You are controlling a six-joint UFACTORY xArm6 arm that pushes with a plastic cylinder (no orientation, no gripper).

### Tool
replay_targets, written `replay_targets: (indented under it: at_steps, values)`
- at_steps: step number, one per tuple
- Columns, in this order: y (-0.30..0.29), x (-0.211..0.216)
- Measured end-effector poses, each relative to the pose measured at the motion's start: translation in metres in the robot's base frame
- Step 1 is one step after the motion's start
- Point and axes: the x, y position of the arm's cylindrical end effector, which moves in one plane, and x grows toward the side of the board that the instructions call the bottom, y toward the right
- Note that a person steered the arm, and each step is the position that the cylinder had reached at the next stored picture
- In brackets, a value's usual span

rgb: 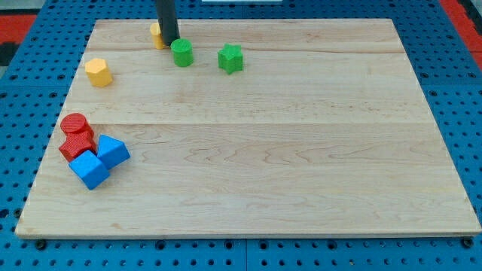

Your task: Push the green circle below the yellow heart

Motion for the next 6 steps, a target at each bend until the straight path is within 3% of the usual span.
replay_targets:
  at_steps: [2,3,6]
  values:
    - [0.092,0.019]
    - [0.102,0.056]
    - [0.030,0.038]
